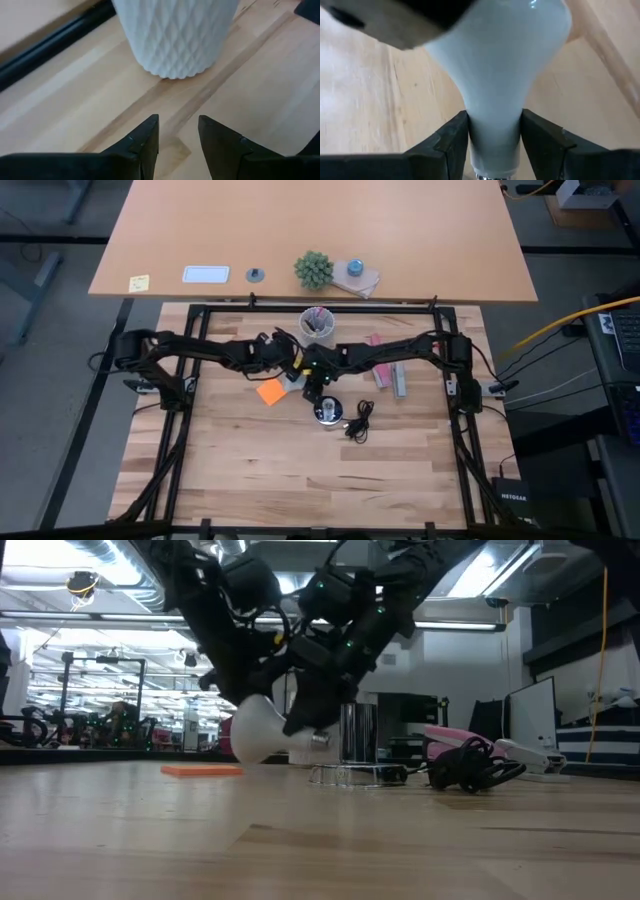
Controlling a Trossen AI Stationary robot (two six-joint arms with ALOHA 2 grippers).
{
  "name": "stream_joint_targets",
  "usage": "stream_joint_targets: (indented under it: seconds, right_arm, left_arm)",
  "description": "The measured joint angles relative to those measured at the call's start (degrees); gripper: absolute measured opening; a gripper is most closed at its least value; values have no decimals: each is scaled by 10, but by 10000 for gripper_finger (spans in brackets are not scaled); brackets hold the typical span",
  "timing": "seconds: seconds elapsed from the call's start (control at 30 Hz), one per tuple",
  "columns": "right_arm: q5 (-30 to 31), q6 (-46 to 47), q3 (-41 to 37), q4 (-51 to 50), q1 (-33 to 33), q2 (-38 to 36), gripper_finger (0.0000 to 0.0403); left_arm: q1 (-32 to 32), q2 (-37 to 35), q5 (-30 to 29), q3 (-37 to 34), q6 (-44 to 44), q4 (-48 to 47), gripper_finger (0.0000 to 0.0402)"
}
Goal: Screw lightbulb
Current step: Insert the lightbulb into the lamp
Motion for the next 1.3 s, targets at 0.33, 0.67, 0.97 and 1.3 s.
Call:
stream_joint_targets:
  seconds: [0.33, 0.67, 0.97, 1.3]
  right_arm:
    - [0, -13, 22, -6, 0, -1, 175]
    - [0, -15, 18, -35, 1, 3, 175]
    - [1, -30, 19, -20, 0, 3, 175]
    - [2, -34, 24, -12, -2, 1, 174]
  left_arm:
    - [-2, -45, -27, 0, 4, -31, 131]
    - [-1, -55, -24, 5, 3, 8, 131]
    - [0, -65, -30, 3, 15, -7, 131]
    - [-3, -152, -60, 2, 65, -64, 131]
